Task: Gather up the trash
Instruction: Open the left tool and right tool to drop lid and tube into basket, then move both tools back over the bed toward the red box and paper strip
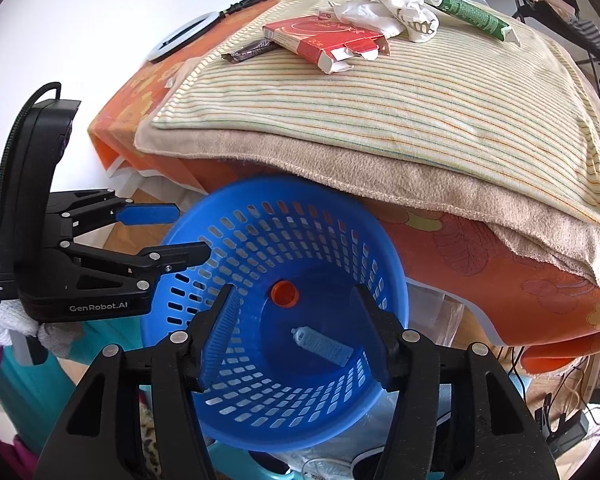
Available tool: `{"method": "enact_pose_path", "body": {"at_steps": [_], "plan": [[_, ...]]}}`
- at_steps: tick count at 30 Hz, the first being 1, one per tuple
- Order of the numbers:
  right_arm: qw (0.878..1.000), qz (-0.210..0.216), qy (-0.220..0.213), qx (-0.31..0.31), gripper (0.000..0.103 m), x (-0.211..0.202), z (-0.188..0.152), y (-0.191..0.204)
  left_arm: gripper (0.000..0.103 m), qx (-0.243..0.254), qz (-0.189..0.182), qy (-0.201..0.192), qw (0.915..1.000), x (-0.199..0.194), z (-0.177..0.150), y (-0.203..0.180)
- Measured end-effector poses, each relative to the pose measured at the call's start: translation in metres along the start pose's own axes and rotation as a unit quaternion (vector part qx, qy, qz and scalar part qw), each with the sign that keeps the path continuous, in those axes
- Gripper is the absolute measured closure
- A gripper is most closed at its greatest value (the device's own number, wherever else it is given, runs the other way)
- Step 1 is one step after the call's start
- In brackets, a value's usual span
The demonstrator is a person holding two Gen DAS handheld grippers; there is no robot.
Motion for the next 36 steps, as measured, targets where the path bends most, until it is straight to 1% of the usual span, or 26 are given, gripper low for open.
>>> {"method": "enact_pose_path", "body": {"at_steps": [2, 3, 7, 12, 18, 22, 27, 31, 33, 36], "plan": [[1.000, 0.002, 0.000, 0.005, 0.041, -0.001, 0.002, -0.002, 0.038, 0.003, -0.002, -0.003, 1.0000, -0.003, 0.005, -0.001], [1.000, 0.002, -0.001, 0.008, 0.040, -0.002, 0.003, -0.004, 0.037, 0.005, -0.001, -0.006, 1.0000, -0.006, 0.008, -0.001], [1.000, -0.002, -0.007, 0.016, 0.039, -0.008, 0.010, -0.010, 0.037, 0.008, -0.001, -0.022, 0.9997, -0.018, 0.024, -0.002], [0.999, 0.000, -0.023, 0.031, 0.039, -0.020, 0.029, -0.020, 0.037, -0.005, -0.013, -0.043, 0.9990, -0.036, 0.049, 0.001], [0.997, 0.002, -0.045, 0.055, 0.038, -0.035, 0.052, -0.037, 0.037, -0.001, -0.010, -0.073, 0.9973, -0.056, 0.084, 0.005], [0.996, -0.010, -0.062, 0.058, 0.038, -0.045, 0.068, -0.048, 0.037, -0.003, -0.014, -0.085, 0.9963, -0.064, 0.104, 0.008], [0.994, -0.013, -0.085, 0.063, 0.038, -0.062, 0.094, -0.064, 0.037, -0.021, -0.026, -0.092, 0.9952, -0.065, 0.122, 0.015], [0.992, -0.018, -0.110, 0.051, 0.038, -0.075, 0.121, -0.074, 0.037, -0.036, -0.029, -0.097, 0.9942, -0.065, 0.134, 0.025], [0.992, -0.011, -0.115, 0.042, 0.038, -0.079, 0.135, -0.076, 0.037, -0.046, -0.031, -0.098, 0.9936, -0.063, 0.140, 0.031], [0.992, 0.006, -0.120, 0.028, 0.038, -0.084, 0.158, -0.078, 0.037, -0.068, -0.045, -0.099, 0.9917, -0.060, 0.149, 0.040]]}}
Point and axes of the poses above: each gripper's, at about its wrist camera, not at the fingertips, and x roughly the way its jaws point, y to its left, z to its top, the point moved 9 cm from there along x, roughly the way its jaws point, and after that the axes turned 15 degrees about -z, right-handed, at the moved point
